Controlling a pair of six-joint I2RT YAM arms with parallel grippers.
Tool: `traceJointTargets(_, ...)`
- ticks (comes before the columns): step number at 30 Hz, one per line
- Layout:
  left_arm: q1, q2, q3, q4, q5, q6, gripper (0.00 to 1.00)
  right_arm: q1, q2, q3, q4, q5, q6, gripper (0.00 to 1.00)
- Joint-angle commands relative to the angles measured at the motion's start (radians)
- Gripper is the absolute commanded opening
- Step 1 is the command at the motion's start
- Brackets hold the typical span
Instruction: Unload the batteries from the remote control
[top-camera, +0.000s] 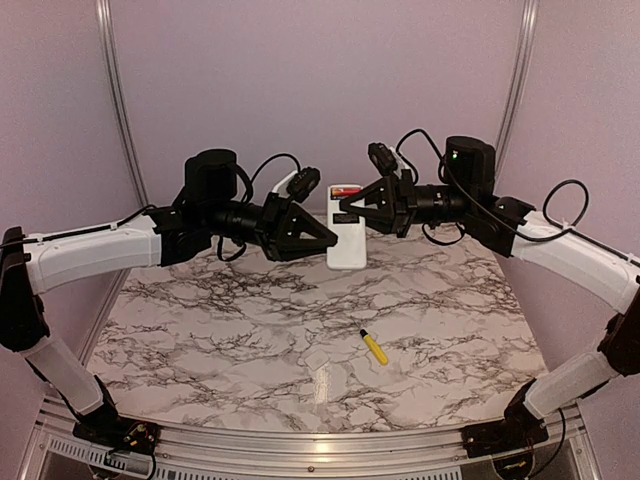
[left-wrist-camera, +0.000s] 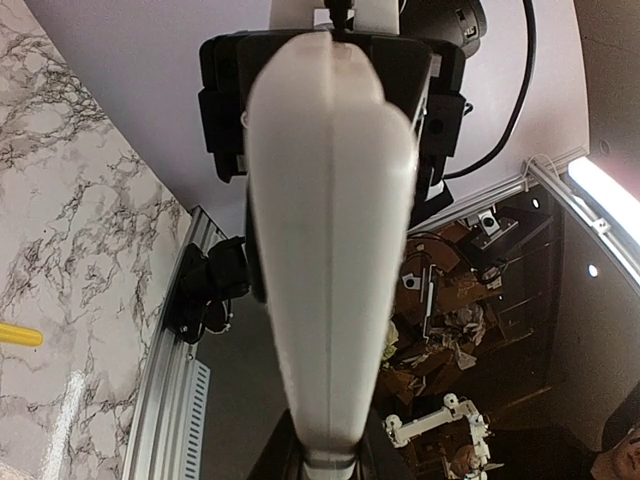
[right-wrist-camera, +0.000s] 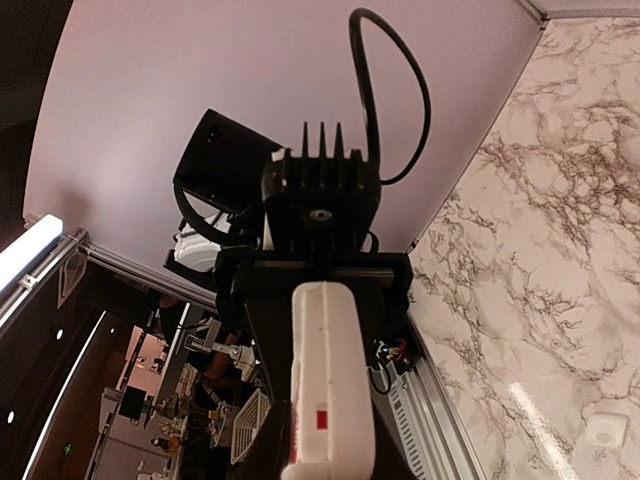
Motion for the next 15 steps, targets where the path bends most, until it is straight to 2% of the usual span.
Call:
traceJointTargets(1, 0.019, 0.001, 0.032, 0.019, 0.010, -0.033, 0.20, -0.001, -0.036, -0.014, 0.048, 0.084, 0.005, 0.04)
traceJointTargets(4, 0.043, -0.030, 0.003, 0.070, -0.007, -0.050, 0.56, 0.007, -0.053, -0.018, 0.071, 0.178, 0.047, 0.00)
traceJointTargets(6, 0.056, -0.047, -0.004, 0.092, -0.024, -0.059, 0.72, 0.018, -0.063, -0.023, 0.107, 0.248, 0.080, 0.00)
traceJointTargets(12, 0.086, -0.079, -0.004, 0.152, -0.103, -0.102, 0.97, 0.082, -0.082, -0.035, 0.232, 0.530, 0.185, 0.00)
traceJointTargets(15, 0.092, -0.085, -0.010, 0.204, -0.164, -0.149, 0.99, 0.122, -0.076, -0.039, 0.296, 0.663, 0.235, 0.00)
